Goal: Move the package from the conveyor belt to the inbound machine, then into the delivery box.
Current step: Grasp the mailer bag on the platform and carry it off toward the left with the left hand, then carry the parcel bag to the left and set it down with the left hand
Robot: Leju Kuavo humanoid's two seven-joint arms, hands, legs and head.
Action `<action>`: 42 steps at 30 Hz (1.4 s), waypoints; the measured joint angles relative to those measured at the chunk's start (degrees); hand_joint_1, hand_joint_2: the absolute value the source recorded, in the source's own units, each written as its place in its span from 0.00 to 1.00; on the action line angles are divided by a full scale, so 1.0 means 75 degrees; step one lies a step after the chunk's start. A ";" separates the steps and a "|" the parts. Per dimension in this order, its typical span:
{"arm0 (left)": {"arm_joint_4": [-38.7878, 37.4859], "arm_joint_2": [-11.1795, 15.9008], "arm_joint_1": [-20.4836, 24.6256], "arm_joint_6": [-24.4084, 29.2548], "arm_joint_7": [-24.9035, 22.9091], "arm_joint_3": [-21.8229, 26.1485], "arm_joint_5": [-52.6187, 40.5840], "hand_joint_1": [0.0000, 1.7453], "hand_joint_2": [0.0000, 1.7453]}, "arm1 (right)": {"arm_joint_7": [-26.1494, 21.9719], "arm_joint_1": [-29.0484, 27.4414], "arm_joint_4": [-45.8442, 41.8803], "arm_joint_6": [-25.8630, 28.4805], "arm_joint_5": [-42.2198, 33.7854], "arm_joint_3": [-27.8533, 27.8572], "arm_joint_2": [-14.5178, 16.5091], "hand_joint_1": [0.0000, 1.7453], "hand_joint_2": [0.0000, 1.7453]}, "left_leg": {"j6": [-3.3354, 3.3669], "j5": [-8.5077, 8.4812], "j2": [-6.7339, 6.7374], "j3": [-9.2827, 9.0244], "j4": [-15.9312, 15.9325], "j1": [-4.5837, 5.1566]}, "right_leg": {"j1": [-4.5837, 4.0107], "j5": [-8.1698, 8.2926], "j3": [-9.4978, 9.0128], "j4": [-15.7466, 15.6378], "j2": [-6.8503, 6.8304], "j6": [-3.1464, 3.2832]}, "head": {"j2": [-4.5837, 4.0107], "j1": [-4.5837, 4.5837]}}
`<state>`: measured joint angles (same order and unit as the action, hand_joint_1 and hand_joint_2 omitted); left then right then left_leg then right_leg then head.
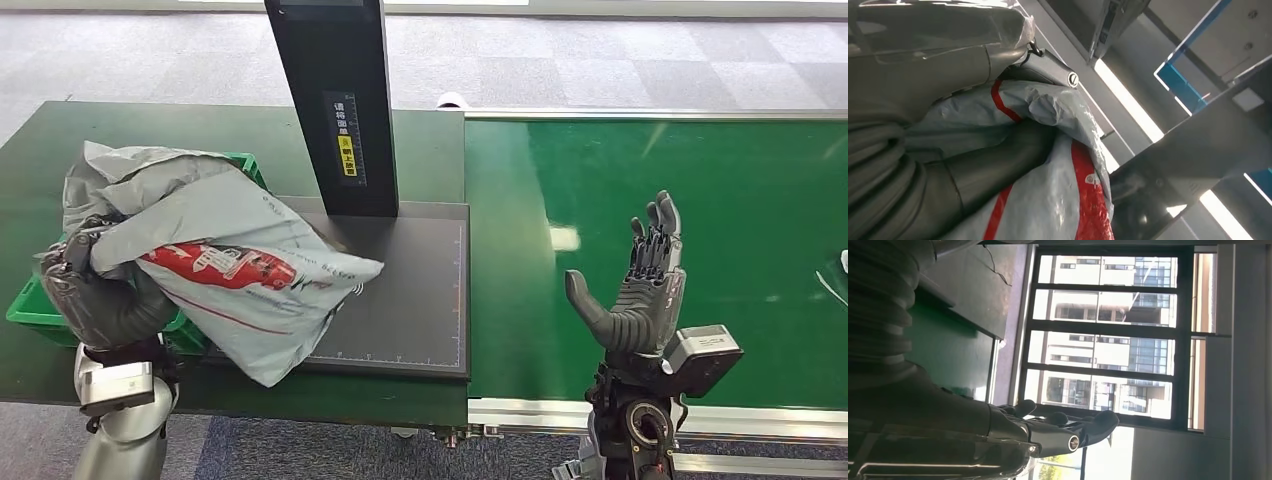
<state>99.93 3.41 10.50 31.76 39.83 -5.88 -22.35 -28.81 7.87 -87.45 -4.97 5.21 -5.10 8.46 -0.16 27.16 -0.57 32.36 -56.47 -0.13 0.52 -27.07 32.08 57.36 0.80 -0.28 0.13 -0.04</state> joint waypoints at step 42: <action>-0.8900 0.1515 0.5400 0.0409 -0.3879 0.2327 -0.3268 1.00 1.00 | 0.0202 -0.0052 0.0047 -0.0118 0.0011 -0.0439 0.0014 0.00 1.00 | -0.0022 -0.0036 0.0003 0.0023 -0.0001 -0.0012 | -0.0015 0.0036 0.0028 0.0011 -0.0004 0.0035 | 0.0000 -0.0002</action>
<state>33.17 14.77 51.01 34.83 10.74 11.57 -46.87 -27.30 7.48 -87.10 -5.86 5.29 -8.39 8.57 -0.33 26.89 -0.54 32.53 -56.48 -0.22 0.41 -26.81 32.29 57.44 0.77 -0.02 0.13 -0.06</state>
